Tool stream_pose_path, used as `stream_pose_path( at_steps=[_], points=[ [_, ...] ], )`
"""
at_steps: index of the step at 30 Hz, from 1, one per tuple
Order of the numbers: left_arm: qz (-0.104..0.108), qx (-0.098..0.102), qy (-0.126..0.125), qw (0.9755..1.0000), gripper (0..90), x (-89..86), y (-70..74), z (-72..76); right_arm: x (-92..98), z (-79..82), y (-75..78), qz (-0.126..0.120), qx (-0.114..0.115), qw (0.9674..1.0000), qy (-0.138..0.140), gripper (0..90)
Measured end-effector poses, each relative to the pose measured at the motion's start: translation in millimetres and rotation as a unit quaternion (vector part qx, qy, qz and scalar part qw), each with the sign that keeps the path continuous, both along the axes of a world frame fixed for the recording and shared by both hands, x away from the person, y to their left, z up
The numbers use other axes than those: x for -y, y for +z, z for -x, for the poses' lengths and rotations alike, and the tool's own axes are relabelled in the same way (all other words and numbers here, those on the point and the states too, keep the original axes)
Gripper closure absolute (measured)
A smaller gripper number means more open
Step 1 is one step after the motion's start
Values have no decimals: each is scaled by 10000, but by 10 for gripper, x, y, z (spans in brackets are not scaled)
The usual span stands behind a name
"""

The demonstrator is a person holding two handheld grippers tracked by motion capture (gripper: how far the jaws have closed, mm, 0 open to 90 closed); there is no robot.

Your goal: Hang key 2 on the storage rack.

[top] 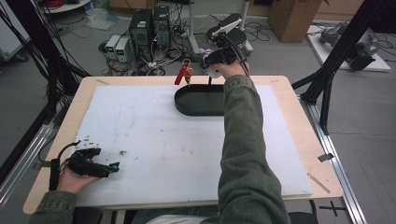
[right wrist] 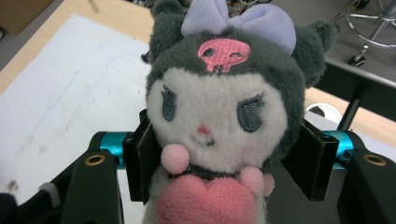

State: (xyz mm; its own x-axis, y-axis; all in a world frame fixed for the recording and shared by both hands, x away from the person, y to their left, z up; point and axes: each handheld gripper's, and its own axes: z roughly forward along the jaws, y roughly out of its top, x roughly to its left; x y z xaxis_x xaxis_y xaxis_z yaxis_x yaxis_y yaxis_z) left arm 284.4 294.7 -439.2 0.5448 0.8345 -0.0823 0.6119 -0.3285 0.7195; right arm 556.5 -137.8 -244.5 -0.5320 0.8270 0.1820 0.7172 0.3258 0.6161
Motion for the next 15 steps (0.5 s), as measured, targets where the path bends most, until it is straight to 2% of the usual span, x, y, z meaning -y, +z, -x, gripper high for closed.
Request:
stream_pose_path(
  at_steps=[4,9,10,11,12,13,14,15],
  points=[
    [4,15,13,10000,17,-3,2,-1,5,-22,-12,-8,109,9998,-137,349],
    [40,61,44,10000,18,-15,8,0,59,-77,-78,131,156,9991,-364,308],
    [60,77,54,9999,17,-22,11,1,74,-77,-83,50,130,9991,-407,303],
    [56,77,63,9999,17,-29,15,1,85,-75,-90,-73,163,9991,-385,279],
    [90,77,88,9999,18,-27,13,0,80,-64,-96,-54,267,9988,-403,190],
    [62,77,75,9999,17,-28,13,-2,72,-57,-100,155,402,9978,-498,150],
    [46,64,61,10000,17,-27,12,0,79,-52,-99,264,443,9971,-559,134],
    [46,61,67,9999,17,-21,11,1,99,-47,-97,227,459,9969,-604,115]
  ],
)
